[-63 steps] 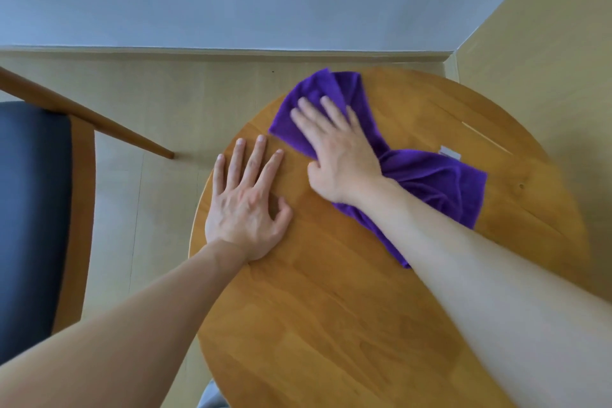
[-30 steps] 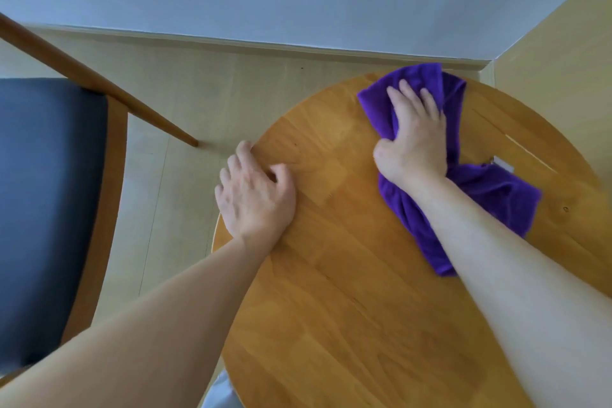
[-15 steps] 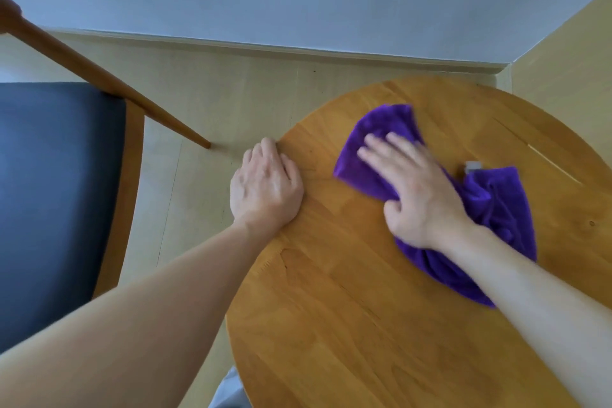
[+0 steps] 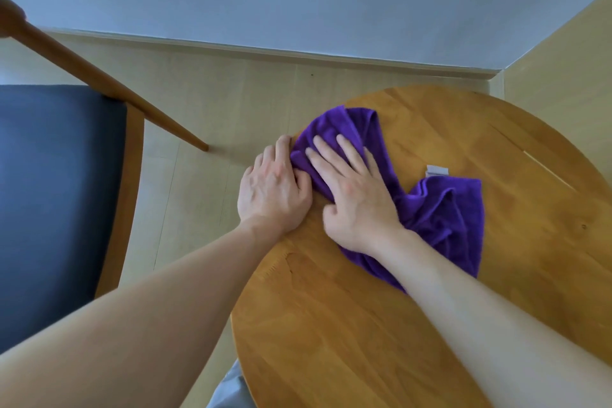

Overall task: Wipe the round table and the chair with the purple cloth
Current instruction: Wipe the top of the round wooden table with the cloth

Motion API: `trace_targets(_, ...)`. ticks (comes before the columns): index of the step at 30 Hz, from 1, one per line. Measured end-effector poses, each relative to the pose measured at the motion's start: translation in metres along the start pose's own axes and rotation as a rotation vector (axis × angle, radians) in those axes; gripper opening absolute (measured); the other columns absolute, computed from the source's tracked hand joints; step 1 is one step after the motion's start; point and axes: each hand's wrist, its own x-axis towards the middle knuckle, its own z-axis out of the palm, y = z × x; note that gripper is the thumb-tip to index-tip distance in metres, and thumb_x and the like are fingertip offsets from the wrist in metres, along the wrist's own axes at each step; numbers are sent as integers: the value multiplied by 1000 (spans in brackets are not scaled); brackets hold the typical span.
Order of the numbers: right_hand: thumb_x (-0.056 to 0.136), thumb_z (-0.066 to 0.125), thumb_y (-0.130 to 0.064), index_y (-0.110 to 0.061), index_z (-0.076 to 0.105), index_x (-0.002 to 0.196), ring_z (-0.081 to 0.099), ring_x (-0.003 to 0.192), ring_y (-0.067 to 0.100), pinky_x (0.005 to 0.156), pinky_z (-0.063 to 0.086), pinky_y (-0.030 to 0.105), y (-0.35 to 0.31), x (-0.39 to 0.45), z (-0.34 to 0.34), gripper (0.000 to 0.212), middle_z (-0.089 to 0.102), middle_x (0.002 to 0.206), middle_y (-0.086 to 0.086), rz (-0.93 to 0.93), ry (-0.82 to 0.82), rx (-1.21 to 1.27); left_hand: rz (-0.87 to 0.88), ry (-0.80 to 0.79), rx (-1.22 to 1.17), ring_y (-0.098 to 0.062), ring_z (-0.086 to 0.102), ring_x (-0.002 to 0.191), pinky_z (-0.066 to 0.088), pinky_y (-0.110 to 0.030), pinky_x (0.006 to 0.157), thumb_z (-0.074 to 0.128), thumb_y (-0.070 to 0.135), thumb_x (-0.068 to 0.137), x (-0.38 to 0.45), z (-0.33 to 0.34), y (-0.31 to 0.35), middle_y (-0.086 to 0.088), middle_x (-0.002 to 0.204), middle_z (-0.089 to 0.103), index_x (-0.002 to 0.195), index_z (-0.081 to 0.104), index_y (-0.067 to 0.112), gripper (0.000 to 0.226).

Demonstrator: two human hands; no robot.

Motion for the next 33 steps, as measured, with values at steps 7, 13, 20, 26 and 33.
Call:
trace_targets(7,71,43,-14,-19,45,153,23,154,23,122,25,52,67,8,-27,83,34,164,-4,130,171,77,-4,1,-5,-22,59,106,45,-34,82,39,28,95,2,0,0,-3,116,59,143,38,17,49)
trace_targets(13,81,28,-20,-22,26,161,4,158,22,127,5,51,7,45,-9,80,15,171,-8,400,206,72,-6,-6,-34,-26,61,107,45,-37,81,37,27,96,3,-1,-2,-6,121,59,144,36,19,49)
trace_targets(20,91,32,-27,-22,26,162,-1,158,15,127,3,45,-5,-4,6,72,13,171,-8,55,38,63,72,-23,-49,-26,54,123,47,-39,97,36,26,97,-6,0,-8,-9,138,53,153,29,12,58)
trace_targets(26,89,42,-30,-18,41,156,19,156,20,122,27,52,32,-40,5,68,30,167,-2,51,147,55,255,-145,64,-18,-8,156,-4,-27,124,38,38,102,-76,-13,-51,-6,170,-6,162,0,15,75)
trace_targets(33,87,37,-22,-18,31,160,9,158,25,126,13,53,-46,-32,32,74,19,170,-3,386,202,48,265,-214,75,-23,-12,156,-8,-30,126,49,35,97,-166,-15,-84,-9,170,-3,161,6,5,83)
